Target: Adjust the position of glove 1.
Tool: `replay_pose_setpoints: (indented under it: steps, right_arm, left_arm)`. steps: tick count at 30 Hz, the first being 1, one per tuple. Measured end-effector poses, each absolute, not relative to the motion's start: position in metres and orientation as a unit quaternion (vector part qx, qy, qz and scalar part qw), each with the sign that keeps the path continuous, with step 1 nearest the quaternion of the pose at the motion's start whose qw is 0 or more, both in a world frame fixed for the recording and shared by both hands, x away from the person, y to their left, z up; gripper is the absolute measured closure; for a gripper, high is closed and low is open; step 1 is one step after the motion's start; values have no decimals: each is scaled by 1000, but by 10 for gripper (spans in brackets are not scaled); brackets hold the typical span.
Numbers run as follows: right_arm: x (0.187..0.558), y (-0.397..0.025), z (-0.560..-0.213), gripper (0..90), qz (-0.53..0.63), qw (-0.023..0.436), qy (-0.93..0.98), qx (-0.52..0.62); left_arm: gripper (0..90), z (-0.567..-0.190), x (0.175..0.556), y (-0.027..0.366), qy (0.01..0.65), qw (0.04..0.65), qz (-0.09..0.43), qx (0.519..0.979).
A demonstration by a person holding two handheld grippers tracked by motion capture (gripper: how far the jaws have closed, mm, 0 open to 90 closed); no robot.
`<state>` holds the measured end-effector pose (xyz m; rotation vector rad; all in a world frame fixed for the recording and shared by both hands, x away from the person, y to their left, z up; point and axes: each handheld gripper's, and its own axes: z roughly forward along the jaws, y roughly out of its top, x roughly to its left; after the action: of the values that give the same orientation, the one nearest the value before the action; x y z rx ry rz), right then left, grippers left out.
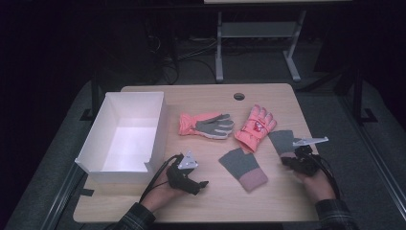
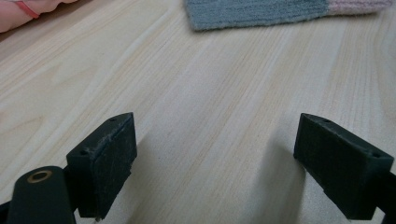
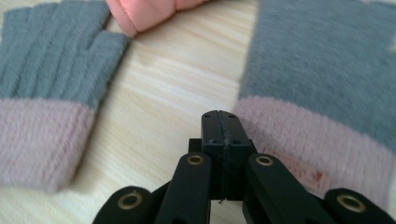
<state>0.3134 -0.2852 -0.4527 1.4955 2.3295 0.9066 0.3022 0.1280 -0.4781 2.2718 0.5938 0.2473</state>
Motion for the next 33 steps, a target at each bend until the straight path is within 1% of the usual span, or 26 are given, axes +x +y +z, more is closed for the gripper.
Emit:
replay_pose_setpoints:
  steps: [7,8,9,10,13,15,18,22,28,30,32,33]
  right_arm:
    - [301,-302,-453,898,310,118,787,520]
    - [299,-302,-452,882,311,119,789,517]
    - [300,-302,-449,830,319,121,787,514]
    - [300,-302,-449,830,319,121,787,514]
    - [310,-302,-442,753,318,137,785,514]
    - [318,-304,-441,722,317,147,785,512]
    - [326,-306,-440,702,320,152,780,517]
    - [337,-309,-441,702,315,160,774,525]
    - [347,-311,-452,704,295,157,772,540]
    - [348,-311,-458,716,293,150,769,547]
    - [348,-311,-460,726,295,153,769,547]
    - [347,-310,-462,766,295,158,767,548]
  left_arm:
    - [124,-478,302,128,232,380,97,890]
    - [124,-478,302,128,232,380,97,890]
    - [124,-478,302,128,232,380,97,890]
    - [124,-478,302,128,233,380,97,890]
    - [124,-478,302,128,232,380,97,890]
    - [124,-478,302,128,232,380,97,890]
    - [124,-478,302,128,233,380,96,890]
    - [124,-478,302,128,233,380,96,890]
    - [123,-478,302,128,233,380,96,890]
    - [124,-478,302,128,233,380,97,890]
    - [124,-478,302,128,233,380,97,890]
    - [124,-478,302,128,233,380,97,890]
